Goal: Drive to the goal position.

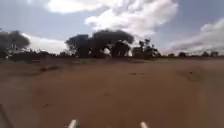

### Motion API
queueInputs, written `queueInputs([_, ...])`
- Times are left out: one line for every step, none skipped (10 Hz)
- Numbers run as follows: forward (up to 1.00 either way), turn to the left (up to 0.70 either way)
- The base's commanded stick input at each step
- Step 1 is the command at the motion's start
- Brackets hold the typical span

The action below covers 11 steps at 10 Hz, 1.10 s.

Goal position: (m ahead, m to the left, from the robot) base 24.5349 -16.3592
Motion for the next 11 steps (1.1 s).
queueInputs([0.70, 0.00])
queueInputs([0.70, 0.00])
queueInputs([0.70, 0.00])
queueInputs([0.70, -0.27])
queueInputs([0.70, -0.27])
queueInputs([0.70, -0.19])
queueInputs([0.70, 0.00])
queueInputs([0.70, 0.00])
queueInputs([0.70, 0.00])
queueInputs([0.70, 0.00])
queueInputs([0.70, 0.00])
